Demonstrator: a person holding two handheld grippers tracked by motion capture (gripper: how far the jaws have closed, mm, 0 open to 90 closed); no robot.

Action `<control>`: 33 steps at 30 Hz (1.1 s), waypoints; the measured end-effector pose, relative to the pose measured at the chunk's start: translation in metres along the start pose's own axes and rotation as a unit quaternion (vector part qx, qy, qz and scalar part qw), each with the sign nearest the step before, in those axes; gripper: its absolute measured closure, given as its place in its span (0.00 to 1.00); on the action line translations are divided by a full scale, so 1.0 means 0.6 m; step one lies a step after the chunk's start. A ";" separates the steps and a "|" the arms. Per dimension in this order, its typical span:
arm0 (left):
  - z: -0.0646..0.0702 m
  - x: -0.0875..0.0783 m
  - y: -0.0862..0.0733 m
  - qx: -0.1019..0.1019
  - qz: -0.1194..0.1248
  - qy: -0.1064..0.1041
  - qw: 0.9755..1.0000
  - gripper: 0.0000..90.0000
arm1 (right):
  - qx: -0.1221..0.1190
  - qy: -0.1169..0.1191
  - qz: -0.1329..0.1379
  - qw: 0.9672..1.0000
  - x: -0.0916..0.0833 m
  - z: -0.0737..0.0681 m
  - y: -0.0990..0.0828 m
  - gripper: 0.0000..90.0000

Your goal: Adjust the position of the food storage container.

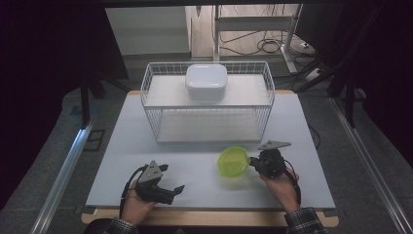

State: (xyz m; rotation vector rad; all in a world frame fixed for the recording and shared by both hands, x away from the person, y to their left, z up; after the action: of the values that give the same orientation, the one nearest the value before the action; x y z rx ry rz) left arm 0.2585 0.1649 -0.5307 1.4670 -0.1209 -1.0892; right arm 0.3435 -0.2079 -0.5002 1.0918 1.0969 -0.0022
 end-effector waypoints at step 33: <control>0.002 0.005 -0.001 0.007 -0.012 0.003 1.000 0.05 | 0.033 0.053 0.000 0.998 0.030 0.007 -0.001 0.99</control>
State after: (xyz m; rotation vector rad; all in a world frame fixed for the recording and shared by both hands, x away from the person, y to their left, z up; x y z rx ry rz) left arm 0.2590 0.1625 -0.5328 1.4867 -0.1065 -1.1055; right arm 0.3552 -0.2027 -0.5132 1.1619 1.1980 0.0199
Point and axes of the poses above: each handheld gripper's, and its own axes: x roughly forward along the jaws, y roughly out of its top, z roughly to its right, the point moved 1 cm from there along x, roughly forward along the jaws, and after that the axes turned 8 degrees about -x, right-handed, at the moved point
